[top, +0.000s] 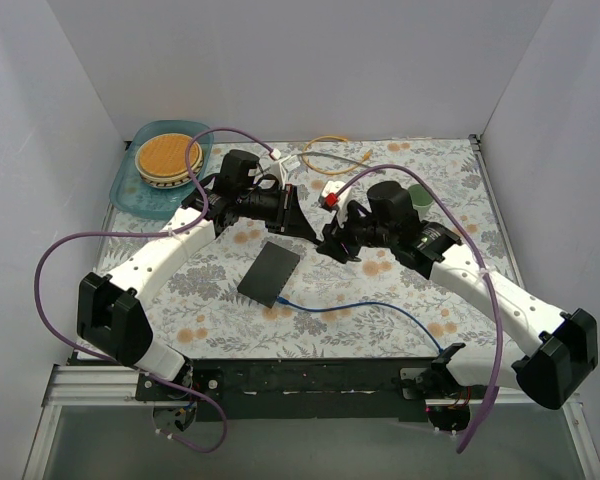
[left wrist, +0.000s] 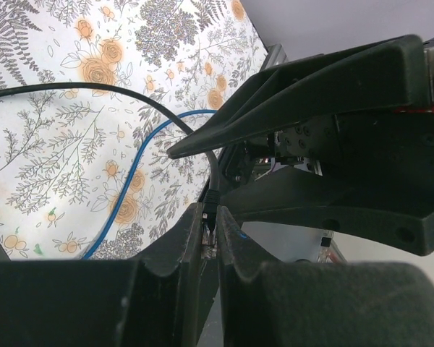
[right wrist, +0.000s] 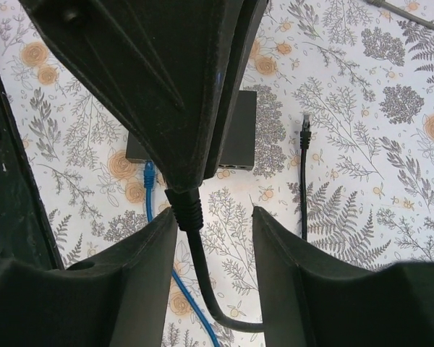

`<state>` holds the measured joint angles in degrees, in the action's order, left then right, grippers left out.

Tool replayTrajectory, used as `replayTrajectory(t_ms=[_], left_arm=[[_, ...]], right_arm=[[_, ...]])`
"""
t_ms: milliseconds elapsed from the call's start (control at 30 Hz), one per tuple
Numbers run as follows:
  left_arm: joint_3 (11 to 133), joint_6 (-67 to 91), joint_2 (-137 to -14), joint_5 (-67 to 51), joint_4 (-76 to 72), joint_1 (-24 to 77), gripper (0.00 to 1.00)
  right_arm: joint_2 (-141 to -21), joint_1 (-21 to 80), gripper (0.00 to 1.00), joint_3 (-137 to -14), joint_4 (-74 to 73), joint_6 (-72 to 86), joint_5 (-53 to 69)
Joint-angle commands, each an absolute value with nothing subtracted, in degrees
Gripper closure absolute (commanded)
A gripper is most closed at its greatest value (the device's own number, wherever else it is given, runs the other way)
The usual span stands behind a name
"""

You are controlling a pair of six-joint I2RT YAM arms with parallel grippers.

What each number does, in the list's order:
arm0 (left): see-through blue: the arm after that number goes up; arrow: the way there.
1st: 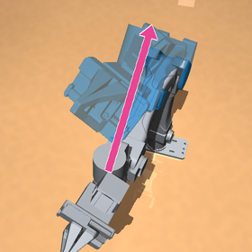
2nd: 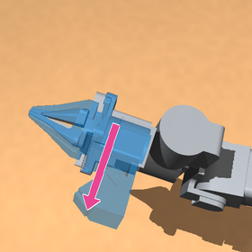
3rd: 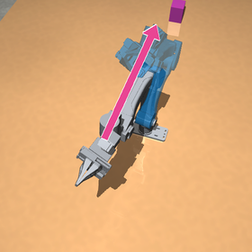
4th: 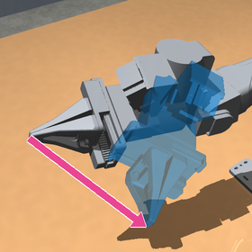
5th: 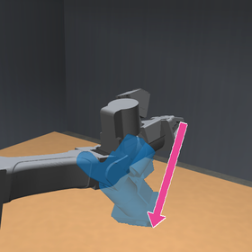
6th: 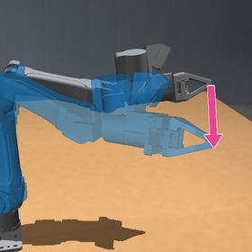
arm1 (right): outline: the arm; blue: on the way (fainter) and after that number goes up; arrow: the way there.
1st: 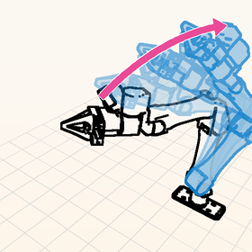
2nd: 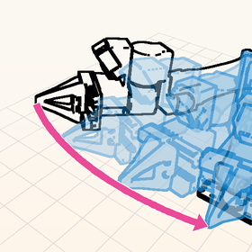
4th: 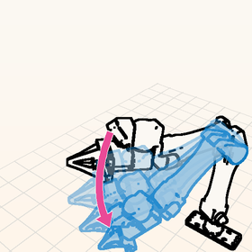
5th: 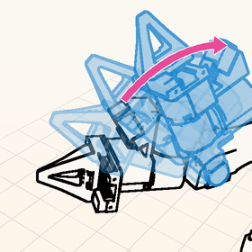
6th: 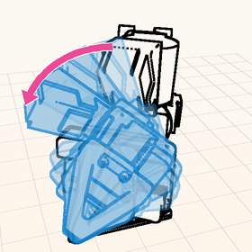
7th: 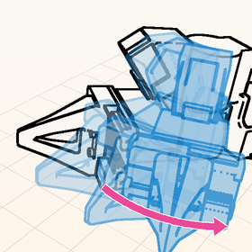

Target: Insert the plug into the switch port

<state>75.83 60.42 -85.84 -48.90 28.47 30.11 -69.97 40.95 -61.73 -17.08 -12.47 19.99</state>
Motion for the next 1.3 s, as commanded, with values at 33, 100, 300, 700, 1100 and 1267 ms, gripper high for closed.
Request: replayTrajectory(t_ms=[33, 100, 300, 700, 1100, 1267], left_arm=[[78.0, 59.9, -85.3, -50.6, 29.0, 30.1, 1.0], [78.0, 59.9, -85.4, -50.9, 29.0, 30.1, 1.0], [77.6, 60.0, -85.2, -51.0, 28.7, 30.1, 1.0], [77.4, 61.1, -81.1, -25.4, 29.7, 29.5, 0.11], [70.4, 67.2, -82.1, -7.9, 32.3, 25.1, 0.07], [63.7, 69.1, -81.2, -6.4, 29.6, 22.9, 0.07]], right_arm=[[-70.4, 41.7, 0.53, -64.4, -15.6, -13.1, 18.3], [-70.3, 41.7, 0.62, -64.3, -15.4, -12.9, 18.0], [-70.2, 41.7, 0.99, -64.2, -14.1, -10.2, 13.4], [-58.8, 41.6, 0.99, -62.5, -11.1, -5.0, -18.1], [-66.0, 41.7, 0.99, -62.4, -22.4, -3.3, -12.0], [-71.5, 41.7, 0.99, -55.9, -20.7, -2.5, 1.6]])
